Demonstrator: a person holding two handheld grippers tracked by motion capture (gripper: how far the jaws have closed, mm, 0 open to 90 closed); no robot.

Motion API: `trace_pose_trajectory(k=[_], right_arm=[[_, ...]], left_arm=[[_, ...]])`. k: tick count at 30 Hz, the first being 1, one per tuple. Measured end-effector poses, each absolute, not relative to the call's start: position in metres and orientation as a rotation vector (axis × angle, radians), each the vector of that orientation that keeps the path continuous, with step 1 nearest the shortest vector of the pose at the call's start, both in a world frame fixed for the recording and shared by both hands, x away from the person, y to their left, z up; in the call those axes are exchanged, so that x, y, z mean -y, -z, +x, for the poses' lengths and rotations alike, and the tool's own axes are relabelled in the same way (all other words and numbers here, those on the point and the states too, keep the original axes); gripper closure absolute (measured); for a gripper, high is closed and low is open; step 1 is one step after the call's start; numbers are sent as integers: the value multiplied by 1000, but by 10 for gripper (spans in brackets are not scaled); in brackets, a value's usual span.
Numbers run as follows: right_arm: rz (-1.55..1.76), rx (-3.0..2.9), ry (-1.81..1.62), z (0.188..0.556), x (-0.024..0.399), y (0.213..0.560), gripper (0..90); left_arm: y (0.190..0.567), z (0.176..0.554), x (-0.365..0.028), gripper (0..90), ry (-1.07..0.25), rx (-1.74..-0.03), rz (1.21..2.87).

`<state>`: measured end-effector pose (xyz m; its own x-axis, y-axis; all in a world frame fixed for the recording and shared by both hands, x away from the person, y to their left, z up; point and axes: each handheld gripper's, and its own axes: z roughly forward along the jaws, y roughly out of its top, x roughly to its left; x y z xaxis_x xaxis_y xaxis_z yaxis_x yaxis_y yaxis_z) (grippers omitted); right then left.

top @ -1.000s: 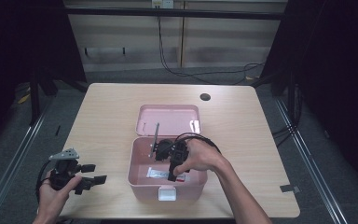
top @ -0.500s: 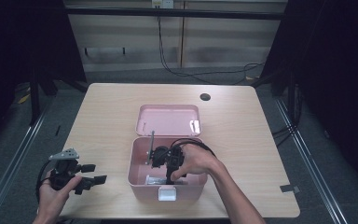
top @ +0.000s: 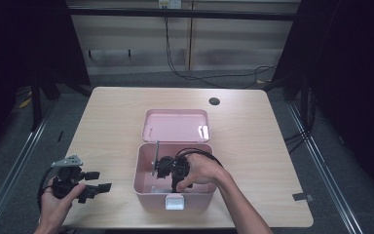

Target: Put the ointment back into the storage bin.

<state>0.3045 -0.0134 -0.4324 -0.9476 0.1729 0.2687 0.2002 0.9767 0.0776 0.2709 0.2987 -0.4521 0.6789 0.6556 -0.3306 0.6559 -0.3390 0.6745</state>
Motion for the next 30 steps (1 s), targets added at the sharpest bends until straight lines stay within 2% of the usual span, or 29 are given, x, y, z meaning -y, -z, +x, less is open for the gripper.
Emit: trace_pose_trajectory(k=[30], right_arm=[[-258, 2825, 50, 305, 1, 457, 715]], left_arm=[[452, 271, -299, 229, -1, -1010, 2058]])
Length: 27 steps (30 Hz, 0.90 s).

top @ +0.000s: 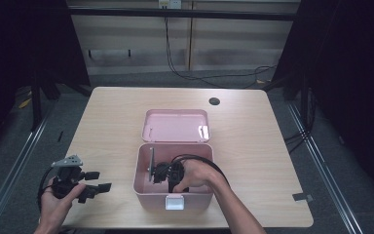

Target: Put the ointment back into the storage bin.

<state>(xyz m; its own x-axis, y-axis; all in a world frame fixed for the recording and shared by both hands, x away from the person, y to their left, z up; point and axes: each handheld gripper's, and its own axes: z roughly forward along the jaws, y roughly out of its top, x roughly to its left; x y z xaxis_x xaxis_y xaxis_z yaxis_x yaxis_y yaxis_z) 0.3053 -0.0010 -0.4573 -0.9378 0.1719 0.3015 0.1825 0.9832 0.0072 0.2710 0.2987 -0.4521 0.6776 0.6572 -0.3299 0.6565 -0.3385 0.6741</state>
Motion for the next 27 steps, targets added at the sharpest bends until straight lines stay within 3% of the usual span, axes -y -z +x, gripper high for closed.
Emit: trace_pose_trajectory(k=[27], right_arm=[[-295, 2790, 29, 307, 1, 458, 660]], left_arm=[[452, 271, -299, 229, -10, -1020, 2058]])
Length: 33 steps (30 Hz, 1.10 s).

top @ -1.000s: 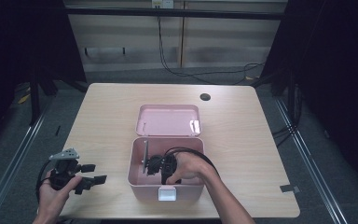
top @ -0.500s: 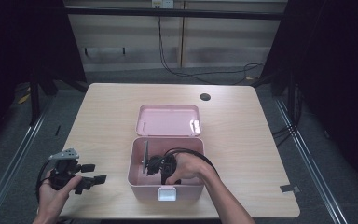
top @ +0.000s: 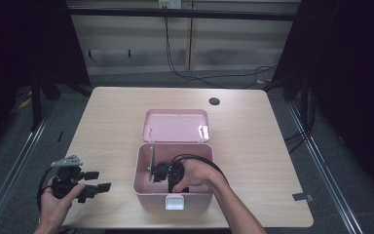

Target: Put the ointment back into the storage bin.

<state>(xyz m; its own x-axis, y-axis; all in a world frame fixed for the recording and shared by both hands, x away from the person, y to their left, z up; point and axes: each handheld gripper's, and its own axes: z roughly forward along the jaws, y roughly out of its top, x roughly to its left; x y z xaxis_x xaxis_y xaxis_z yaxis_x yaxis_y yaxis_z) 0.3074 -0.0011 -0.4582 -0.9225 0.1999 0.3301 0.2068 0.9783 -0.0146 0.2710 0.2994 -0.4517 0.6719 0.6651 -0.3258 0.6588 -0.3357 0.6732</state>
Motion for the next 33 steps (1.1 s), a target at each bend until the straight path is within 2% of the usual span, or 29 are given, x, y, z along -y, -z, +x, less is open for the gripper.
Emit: trace_pose_trajectory(k=[18, 33], right_arm=[[-352, 2827, 94, 305, 11, 433, 582], [-427, 2833, 110, 309, 24, 412, 562]], left_arm=[[452, 271, -299, 229, -7, -1016, 2060], [452, 271, -299, 229, -7, -1018, 2059]])
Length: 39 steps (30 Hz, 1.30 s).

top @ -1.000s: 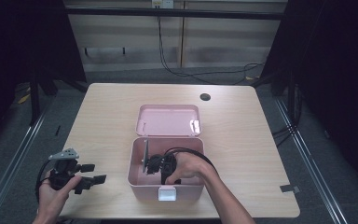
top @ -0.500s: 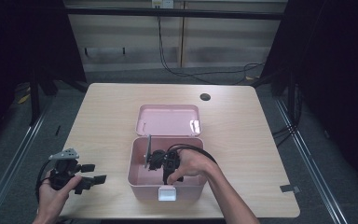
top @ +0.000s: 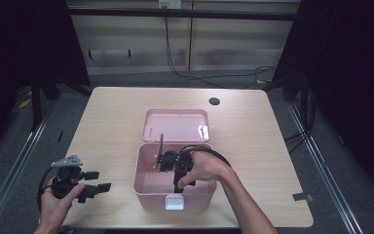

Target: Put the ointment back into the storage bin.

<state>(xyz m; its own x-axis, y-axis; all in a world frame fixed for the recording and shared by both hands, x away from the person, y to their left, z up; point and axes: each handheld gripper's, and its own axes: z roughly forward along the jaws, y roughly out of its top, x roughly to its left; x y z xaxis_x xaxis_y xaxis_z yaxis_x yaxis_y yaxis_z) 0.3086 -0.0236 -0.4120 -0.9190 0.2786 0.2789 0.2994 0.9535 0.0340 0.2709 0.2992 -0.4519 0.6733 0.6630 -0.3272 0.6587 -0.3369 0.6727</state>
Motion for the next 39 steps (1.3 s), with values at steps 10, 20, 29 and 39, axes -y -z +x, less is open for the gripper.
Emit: trace_pose_trajectory(k=[10, 20, 29, 39], right_arm=[[-462, 2848, 142, 309, 34, 397, 539], [-484, 2873, 185, 309, 44, 379, 554], [-513, 2892, 228, 308, 54, 365, 550], [-561, 2903, 282, 307, 71, 349, 542]], left_arm=[[452, 271, -299, 229, -6, -1018, 2060], [452, 271, -299, 229, -6, -1017, 2061], [453, 271, -299, 229, 0, -1012, 2066], [453, 271, -299, 229, -5, -1017, 2064]])
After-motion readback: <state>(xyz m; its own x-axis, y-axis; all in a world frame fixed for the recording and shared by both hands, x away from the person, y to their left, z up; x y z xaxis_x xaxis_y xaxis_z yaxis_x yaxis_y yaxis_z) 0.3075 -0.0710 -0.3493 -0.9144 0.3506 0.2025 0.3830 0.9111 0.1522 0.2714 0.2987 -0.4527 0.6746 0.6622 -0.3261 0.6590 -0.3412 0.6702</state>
